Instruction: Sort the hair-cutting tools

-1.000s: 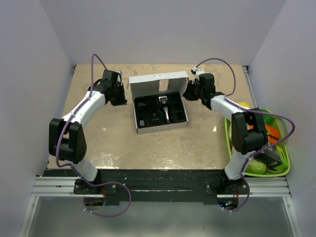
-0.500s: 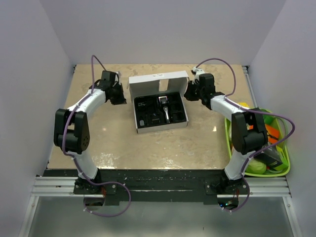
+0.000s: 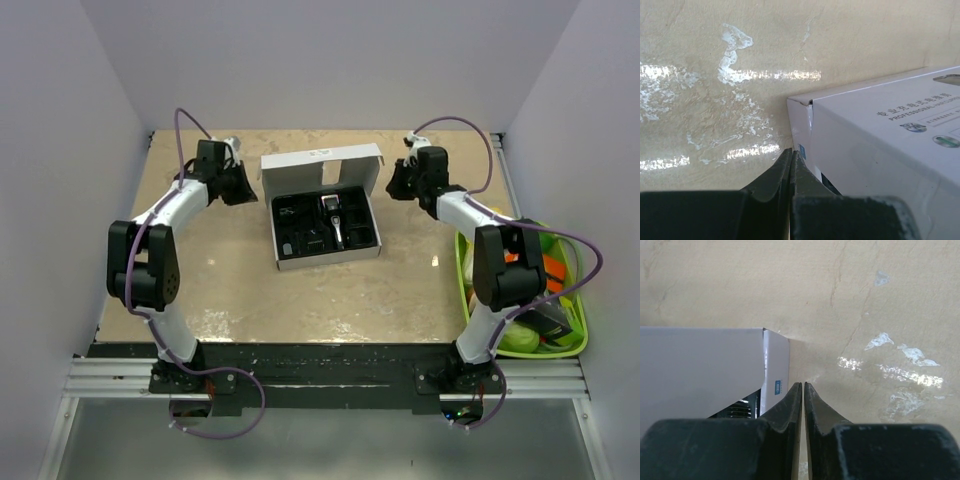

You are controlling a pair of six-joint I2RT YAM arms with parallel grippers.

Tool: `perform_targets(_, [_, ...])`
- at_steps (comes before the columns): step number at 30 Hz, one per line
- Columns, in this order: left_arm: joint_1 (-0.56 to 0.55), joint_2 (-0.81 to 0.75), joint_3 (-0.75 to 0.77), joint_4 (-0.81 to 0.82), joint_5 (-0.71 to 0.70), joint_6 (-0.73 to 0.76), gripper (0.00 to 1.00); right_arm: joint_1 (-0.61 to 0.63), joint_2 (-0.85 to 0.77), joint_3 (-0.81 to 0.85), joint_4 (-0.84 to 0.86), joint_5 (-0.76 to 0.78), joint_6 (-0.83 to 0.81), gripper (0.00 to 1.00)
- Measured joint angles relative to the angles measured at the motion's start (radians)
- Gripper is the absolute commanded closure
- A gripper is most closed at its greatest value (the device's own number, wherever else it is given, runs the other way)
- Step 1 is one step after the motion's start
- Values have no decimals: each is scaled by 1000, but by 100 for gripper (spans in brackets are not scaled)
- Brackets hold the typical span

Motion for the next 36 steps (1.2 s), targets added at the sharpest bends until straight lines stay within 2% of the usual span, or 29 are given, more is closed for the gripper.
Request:
perform_targets(16, [10,1,-12,117,137,-37,100,-2,58,25,65,-174,13,92])
perform_targets(36, [9,1,-123,179,222,-72,100,13,58,43,80,-240,19,93])
